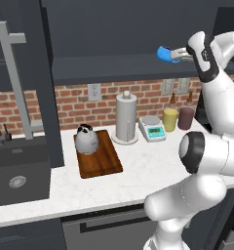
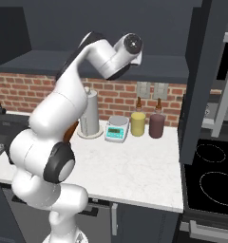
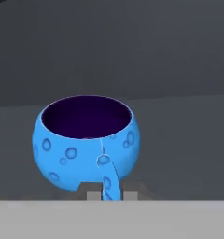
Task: Pick the kettle from the counter and place it on the tray. Then pick the mug from the cabinet and place it on the tray. Then close the cabinet doors.
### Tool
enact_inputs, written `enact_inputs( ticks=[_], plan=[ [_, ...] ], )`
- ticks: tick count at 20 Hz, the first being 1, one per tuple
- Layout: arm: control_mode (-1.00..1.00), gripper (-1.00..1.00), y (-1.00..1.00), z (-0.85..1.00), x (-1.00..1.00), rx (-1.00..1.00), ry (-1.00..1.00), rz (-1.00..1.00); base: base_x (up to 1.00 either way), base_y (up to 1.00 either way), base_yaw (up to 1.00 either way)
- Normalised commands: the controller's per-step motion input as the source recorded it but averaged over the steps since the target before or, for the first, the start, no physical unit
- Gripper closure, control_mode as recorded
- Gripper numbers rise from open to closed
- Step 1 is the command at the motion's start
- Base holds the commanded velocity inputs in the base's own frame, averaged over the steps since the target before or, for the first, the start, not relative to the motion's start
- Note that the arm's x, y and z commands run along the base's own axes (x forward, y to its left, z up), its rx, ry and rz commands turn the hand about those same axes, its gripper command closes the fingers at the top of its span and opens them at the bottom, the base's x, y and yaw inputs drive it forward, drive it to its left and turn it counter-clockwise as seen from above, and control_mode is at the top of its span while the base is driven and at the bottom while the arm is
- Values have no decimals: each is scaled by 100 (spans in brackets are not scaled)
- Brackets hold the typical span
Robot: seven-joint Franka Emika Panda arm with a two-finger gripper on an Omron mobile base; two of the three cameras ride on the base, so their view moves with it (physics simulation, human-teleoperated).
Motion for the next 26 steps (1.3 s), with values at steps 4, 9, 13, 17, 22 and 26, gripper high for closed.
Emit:
enact_inputs(
  ticks=[4,9,13,17,22,26],
  plan=[
    [-100,100,12,3,-78,0,-19,7,0,0,0],
    [-100,100,40,0,-82,-6,-16,7,0,0,0],
    [-100,100,61,-2,-82,-17,-14,9,0,0,0],
    [-100,100,55,0,-86,-18,-8,12,0,0,0],
    [-100,100,47,0,-91,-21,-2,12,0,0,0],
    [-100,100,38,-7,-84,-19,0,11,0,0,0]
  ],
)
